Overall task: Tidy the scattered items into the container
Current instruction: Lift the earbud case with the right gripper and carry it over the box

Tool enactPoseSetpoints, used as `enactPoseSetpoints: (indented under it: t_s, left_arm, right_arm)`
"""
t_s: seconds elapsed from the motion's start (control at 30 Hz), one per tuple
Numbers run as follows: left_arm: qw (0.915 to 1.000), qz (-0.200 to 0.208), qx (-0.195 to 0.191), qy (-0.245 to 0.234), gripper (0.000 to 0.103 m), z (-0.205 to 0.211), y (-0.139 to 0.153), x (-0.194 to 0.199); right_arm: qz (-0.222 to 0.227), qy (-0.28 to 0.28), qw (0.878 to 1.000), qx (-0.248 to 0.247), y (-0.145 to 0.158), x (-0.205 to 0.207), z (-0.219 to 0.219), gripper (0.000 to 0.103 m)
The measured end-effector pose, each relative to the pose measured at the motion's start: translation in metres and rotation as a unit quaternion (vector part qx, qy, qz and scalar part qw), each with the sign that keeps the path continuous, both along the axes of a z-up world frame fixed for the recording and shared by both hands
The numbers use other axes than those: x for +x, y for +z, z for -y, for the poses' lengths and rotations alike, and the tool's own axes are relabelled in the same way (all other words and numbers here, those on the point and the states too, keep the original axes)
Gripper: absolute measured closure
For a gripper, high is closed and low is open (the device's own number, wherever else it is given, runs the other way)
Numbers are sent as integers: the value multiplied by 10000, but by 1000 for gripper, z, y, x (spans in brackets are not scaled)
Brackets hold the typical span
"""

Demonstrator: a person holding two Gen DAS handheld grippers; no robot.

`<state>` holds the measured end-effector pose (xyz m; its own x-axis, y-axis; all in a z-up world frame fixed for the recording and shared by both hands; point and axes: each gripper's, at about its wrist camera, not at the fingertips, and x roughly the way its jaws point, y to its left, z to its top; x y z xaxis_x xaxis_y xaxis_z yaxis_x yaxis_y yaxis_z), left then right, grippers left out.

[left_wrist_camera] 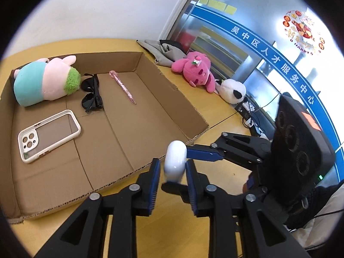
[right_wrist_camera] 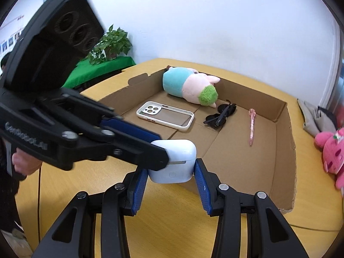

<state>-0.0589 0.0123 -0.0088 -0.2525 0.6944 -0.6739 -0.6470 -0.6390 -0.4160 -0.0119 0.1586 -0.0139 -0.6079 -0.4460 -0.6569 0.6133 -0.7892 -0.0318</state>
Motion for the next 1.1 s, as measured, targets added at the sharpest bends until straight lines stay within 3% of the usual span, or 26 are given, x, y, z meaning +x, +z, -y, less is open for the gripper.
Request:
enactPoseSetpoints:
  t_s: [0.33, 0.6, 0.8, 1.1]
  left_arm:
    - [9995, 9, -176, -243, 82, -10, -2, -14]
    - [9992, 37, -208, -337, 83, -13, 16, -61]
    - [9983, 314, -326, -371, 83, -17, 10, -111]
    - [9903, 1196, -614, -357, 83, -11, -44, -156]
  right_arm:
    - [54, 98, 9998, 185, 2, -19, 2, 56]
    - [233, 245, 9991, 251, 20, -70, 2, 56]
    - [845, 448, 9950, 290, 10, -128, 4, 56]
    - [2070, 536, 9764, 315, -41, -178, 19, 56]
